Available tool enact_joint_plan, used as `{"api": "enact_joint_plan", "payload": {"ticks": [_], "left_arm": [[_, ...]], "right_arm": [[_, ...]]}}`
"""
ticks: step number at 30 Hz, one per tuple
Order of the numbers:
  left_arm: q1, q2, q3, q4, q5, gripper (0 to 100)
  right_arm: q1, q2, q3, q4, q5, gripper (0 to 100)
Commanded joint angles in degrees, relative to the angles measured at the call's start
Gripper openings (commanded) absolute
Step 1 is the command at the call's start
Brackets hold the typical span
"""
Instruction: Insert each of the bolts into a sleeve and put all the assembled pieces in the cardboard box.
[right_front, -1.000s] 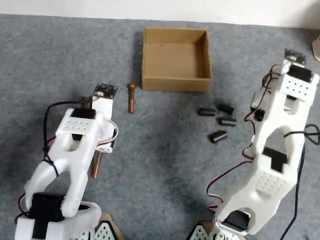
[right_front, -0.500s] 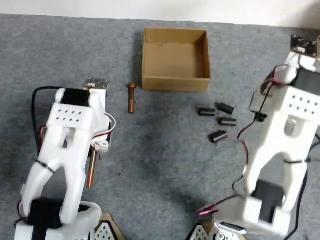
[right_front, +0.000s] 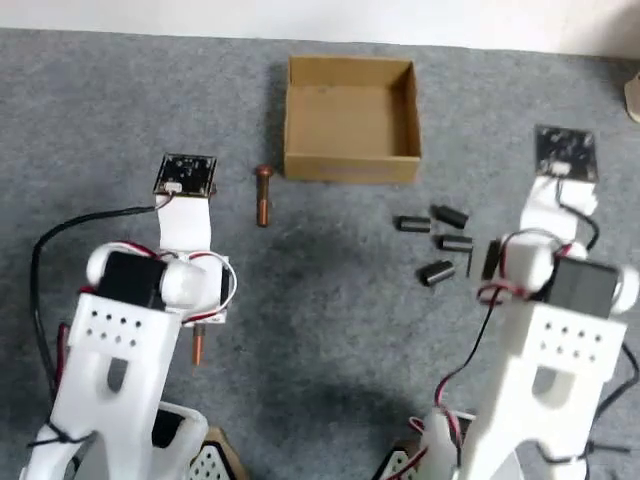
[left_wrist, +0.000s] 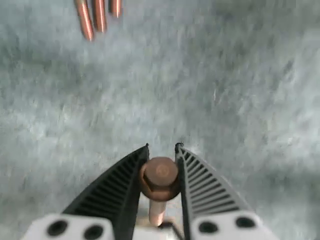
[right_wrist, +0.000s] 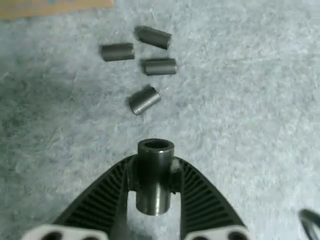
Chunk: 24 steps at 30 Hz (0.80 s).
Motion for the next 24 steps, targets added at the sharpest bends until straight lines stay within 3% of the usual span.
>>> {"api": "enact_joint_plan", "payload": {"ticks": [1, 6, 11, 15, 24], "left_arm": [[0.84, -3.21, 1.80, -10.73, 0.88, 1], [0.84, -4.97, 7.16, -27.52, 0.97, 1], [0.84, -5.32, 13.05, -39.12, 0.97, 1], [0.84, -5.32, 15.52, -43.52, 1.93, 1], [1.19, -5.32, 13.41, -46.24, 14.07, 1]], "right_arm": [[-3.82, -7.60, 7.60, -6.81, 0.35, 0.5], [-8.13, -12.97, 18.59, -15.52, 0.35, 0.5], [-10.59, -13.41, 26.86, -23.60, 0.70, 0.5], [-14.73, -13.76, 31.25, -28.09, 0.79, 0.5], [-24.04, -13.93, 41.80, -39.60, 0.35, 0.5]]}}
